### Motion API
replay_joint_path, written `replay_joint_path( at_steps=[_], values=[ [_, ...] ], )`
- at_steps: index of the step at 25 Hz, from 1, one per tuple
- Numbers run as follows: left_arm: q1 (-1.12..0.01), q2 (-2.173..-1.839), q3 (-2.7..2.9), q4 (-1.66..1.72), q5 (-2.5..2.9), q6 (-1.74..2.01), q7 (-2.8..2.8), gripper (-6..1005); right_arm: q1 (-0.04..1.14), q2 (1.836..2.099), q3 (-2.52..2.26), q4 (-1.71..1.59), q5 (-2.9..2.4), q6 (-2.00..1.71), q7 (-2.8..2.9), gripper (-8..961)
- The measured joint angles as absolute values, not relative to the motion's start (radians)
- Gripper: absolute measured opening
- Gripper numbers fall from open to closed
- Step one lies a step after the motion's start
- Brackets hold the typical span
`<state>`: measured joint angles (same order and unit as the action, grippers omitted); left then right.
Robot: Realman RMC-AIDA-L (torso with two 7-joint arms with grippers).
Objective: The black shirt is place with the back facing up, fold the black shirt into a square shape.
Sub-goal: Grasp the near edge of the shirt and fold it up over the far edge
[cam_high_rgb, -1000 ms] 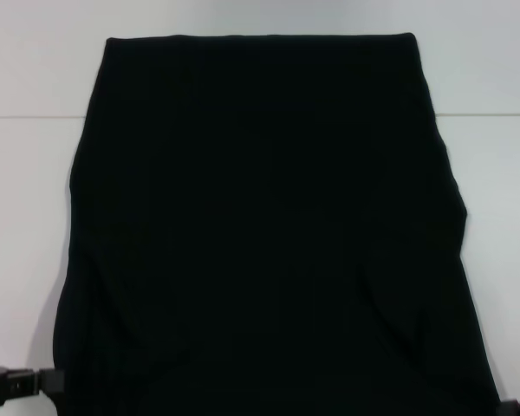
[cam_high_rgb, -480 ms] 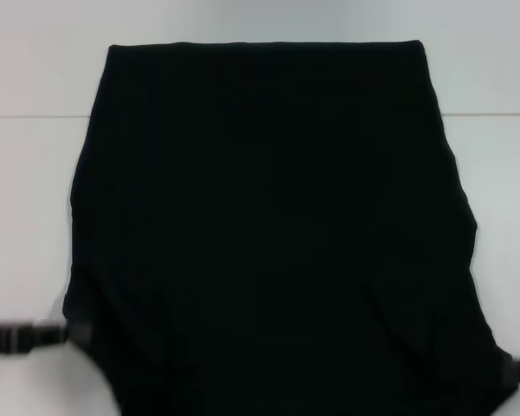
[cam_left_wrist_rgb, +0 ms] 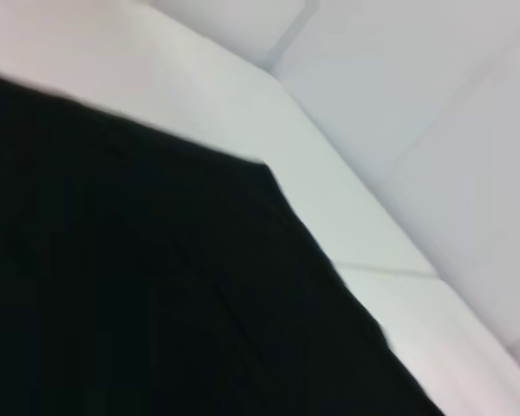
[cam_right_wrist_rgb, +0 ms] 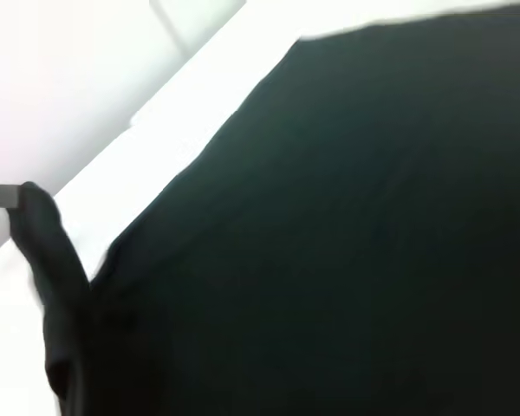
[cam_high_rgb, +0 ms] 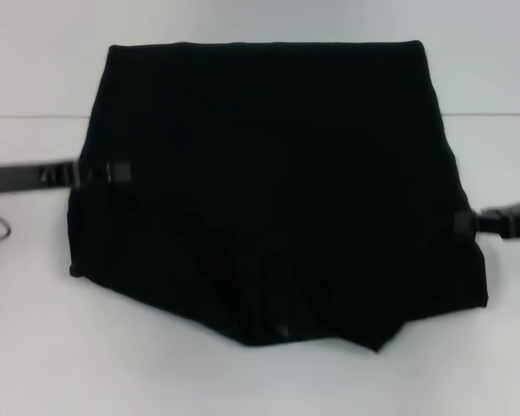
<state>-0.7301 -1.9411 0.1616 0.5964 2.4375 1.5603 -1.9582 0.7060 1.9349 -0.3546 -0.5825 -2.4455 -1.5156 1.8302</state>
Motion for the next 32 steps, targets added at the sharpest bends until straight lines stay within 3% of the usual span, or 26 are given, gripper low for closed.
replay_joint_path(
  at_steps=[12,17,23,28,32],
  values=[
    [-0.855,-1.929,0.178,0.534,2.424,1.164,-1.952,64,0.896,1.956,-0.376,-0.480,-2.443,-1.080,1.894,30],
    [-0.888,-1.931,0.212,0.512,2.406,1.026,-1.939,64,0.965,1.978,-0.408,-0.466,-2.425,-0.928,1.904,30],
    [-0.905,-1.935,0.257,0.507,2.366,0.941,-1.934,64,0.992,1.976,-0.498,-0.462,-2.346,-0.831,1.938,31],
    [-0.899,-1.952,0.286,0.426,2.335,0.814,-1.885,64,0.991,1.981,-0.513,-0.394,-2.302,-0.753,1.916,31],
    [-0.897,-1.995,0.288,0.374,2.324,0.701,-1.798,64,0.989,2.001,-0.515,-0.340,-2.300,-0.676,1.892,31]
  ],
)
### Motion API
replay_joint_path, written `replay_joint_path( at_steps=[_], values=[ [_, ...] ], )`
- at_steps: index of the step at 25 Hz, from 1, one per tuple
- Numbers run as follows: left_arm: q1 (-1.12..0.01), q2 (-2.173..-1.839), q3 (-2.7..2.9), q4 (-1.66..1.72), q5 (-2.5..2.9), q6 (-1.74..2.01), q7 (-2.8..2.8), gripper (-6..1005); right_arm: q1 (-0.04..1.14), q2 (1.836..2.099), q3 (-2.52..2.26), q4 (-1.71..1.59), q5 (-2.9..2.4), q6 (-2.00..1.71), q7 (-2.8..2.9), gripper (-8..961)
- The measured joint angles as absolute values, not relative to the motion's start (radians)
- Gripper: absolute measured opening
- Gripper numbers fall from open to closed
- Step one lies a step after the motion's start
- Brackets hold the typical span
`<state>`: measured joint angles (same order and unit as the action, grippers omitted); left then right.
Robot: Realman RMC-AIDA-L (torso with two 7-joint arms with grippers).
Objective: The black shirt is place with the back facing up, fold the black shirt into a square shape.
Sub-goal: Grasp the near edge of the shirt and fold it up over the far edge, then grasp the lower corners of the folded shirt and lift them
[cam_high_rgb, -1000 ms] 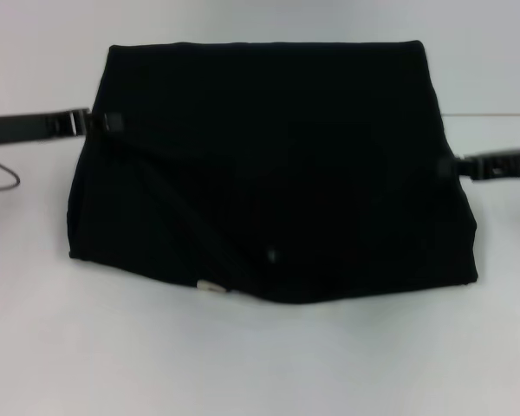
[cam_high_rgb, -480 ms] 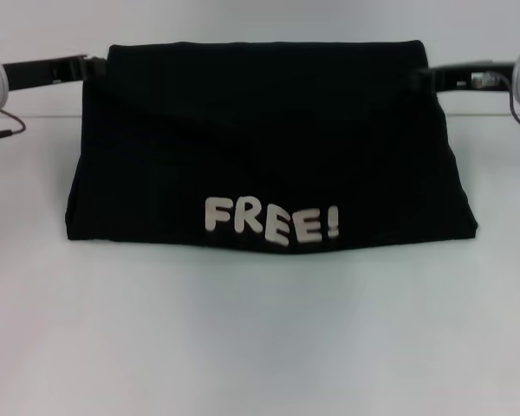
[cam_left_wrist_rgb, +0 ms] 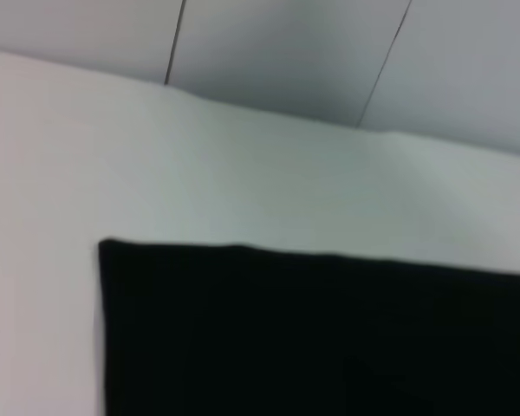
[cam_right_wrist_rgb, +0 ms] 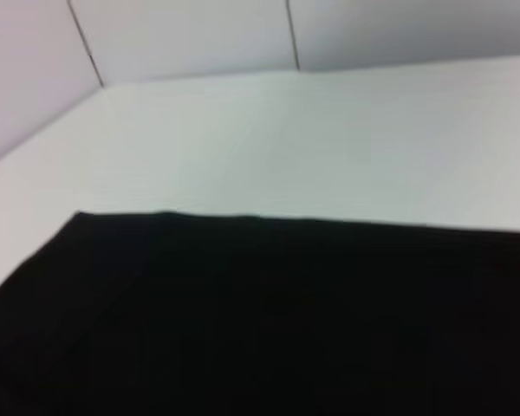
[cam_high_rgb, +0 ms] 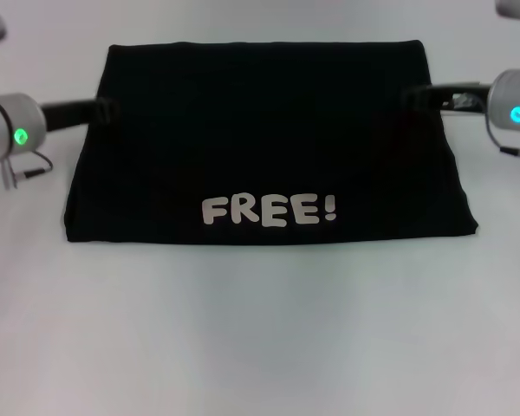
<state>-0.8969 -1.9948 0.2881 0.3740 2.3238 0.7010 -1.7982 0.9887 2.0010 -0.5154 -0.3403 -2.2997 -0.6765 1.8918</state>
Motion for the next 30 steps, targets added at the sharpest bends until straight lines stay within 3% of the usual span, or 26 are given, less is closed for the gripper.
replay_joint_path(
  at_steps=[4,7,9,12,21,28,30],
  values=[
    [-0.897,-2.036,0.290,0.358,2.326,0.596,-1.756,64,0.976,2.030,-0.515,-0.334,-2.299,-0.621,1.888,30],
    [-0.897,-2.045,0.307,0.357,2.327,0.573,-1.752,64,0.965,2.037,-0.510,-0.335,-2.298,-0.614,1.888,30],
    [-0.895,-2.045,0.324,0.357,2.324,0.572,-1.752,95,0.954,2.039,-0.510,-0.342,-2.294,-0.624,1.888,52],
    [-0.892,-2.041,0.330,0.357,2.324,0.569,-1.757,141,0.943,2.041,-0.516,-0.352,-2.288,-0.634,1.888,160],
    [-0.856,-2.033,0.331,0.441,2.330,0.678,-1.887,501,0.879,2.043,-0.517,-0.465,-2.255,-0.686,1.897,399],
    [-0.714,-2.049,0.351,0.657,2.286,1.095,-2.064,818,0.810,2.011,-0.509,-0.514,-2.206,-0.910,1.898,548],
    [-0.669,-2.050,0.348,0.682,2.271,1.171,-2.064,825,0.788,1.998,-0.508,-0.515,-2.195,-0.983,1.899,587]
  ],
)
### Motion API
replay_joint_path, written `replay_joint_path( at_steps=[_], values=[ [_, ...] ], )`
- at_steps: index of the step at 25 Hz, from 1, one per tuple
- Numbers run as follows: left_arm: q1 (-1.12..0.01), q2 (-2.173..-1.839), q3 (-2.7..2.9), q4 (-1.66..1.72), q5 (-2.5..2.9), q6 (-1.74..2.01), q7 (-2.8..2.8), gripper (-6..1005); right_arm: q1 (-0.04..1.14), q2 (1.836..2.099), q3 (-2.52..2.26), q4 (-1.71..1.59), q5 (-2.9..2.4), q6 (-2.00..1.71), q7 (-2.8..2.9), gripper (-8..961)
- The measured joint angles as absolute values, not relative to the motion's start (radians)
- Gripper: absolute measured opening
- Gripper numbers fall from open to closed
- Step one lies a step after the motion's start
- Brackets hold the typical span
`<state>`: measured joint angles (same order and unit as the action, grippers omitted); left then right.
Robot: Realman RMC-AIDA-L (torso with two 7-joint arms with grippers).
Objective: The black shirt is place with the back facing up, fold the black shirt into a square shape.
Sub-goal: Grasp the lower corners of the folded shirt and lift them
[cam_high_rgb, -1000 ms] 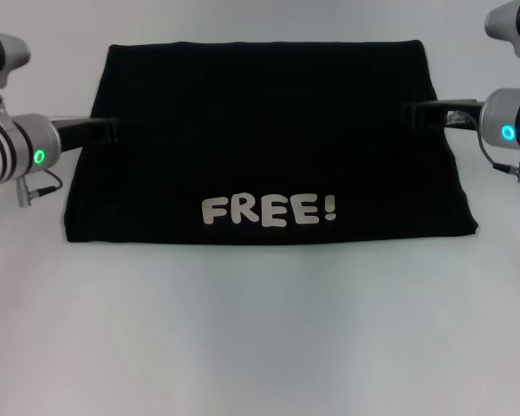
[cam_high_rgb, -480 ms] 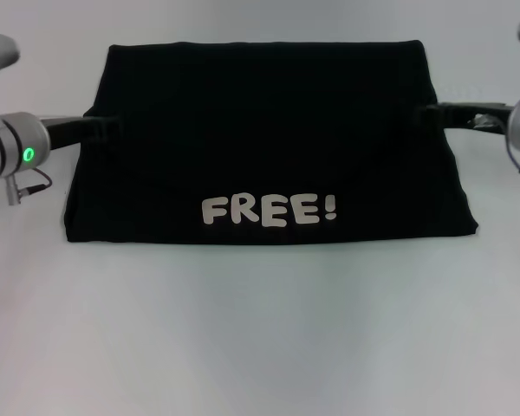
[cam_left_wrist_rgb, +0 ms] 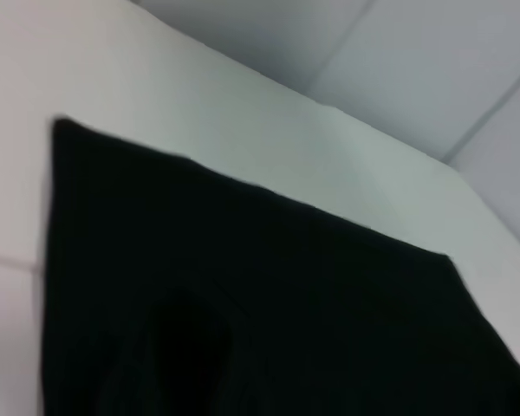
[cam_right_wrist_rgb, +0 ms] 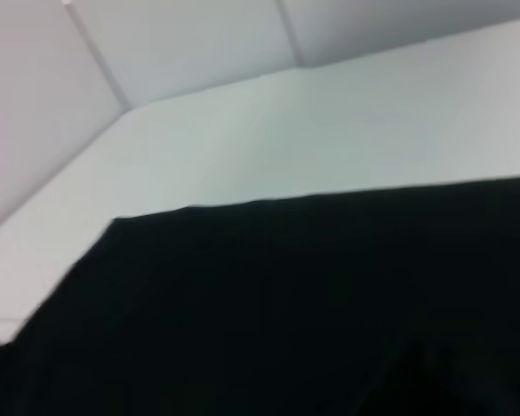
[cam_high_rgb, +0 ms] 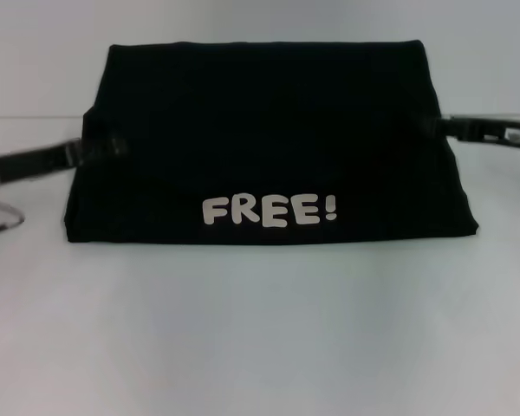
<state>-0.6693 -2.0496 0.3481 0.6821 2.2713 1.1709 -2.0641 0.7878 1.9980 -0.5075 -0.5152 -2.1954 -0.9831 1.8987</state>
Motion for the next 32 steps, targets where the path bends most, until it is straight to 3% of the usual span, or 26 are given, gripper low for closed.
replay_joint_path(
  at_steps=[9,32],
  values=[
    [-0.557,-2.059,0.350,0.702,2.280,1.201,-2.034,848,0.728,1.982,-0.524,-0.515,-2.191,-1.086,1.913,606],
    [-0.565,-2.079,0.496,0.648,2.307,1.030,-1.943,817,0.715,1.991,-0.529,-0.506,-2.192,-1.066,1.911,606]
  ],
)
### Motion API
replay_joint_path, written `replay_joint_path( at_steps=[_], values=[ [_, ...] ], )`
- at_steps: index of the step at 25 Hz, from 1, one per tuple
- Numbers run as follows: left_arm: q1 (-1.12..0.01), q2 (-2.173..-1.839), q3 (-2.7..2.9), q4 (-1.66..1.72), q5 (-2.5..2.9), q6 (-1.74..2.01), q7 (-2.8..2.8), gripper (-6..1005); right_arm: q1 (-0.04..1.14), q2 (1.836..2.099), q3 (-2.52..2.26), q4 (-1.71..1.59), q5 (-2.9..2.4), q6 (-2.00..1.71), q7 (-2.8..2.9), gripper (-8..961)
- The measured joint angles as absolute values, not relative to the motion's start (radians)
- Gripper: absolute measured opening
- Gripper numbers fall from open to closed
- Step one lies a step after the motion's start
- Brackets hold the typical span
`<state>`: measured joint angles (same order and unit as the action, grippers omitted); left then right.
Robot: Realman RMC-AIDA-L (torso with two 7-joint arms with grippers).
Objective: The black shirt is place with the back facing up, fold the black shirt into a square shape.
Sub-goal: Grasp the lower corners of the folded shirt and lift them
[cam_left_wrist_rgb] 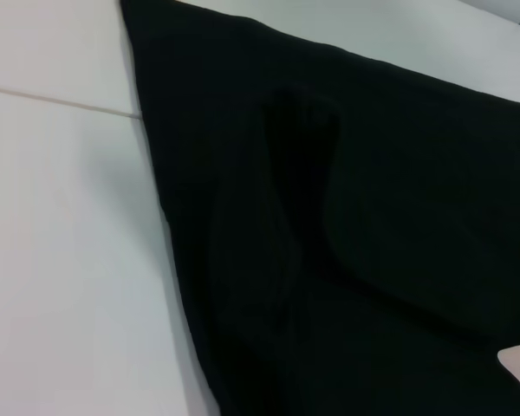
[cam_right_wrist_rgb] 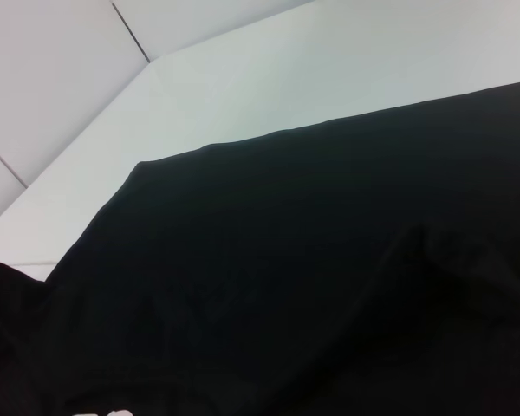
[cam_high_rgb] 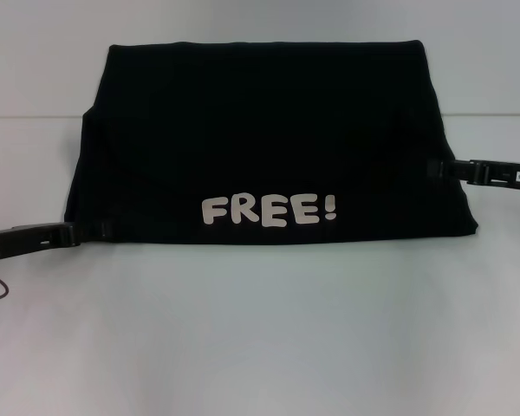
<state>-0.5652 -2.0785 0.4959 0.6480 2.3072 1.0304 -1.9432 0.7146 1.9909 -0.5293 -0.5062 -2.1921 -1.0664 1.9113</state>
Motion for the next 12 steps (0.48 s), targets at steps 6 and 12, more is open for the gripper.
replay_joint_path(
  at_steps=[6,12],
  values=[
    [-0.564,-2.078,0.492,0.646,2.307,1.023,-1.940,695,0.712,1.991,-0.533,-0.505,-2.192,-1.066,1.907,598],
    [-0.563,-2.076,0.492,0.647,2.307,1.023,-1.937,448,0.707,1.982,-0.586,-0.503,-2.201,-1.067,1.927,587]
  ],
)
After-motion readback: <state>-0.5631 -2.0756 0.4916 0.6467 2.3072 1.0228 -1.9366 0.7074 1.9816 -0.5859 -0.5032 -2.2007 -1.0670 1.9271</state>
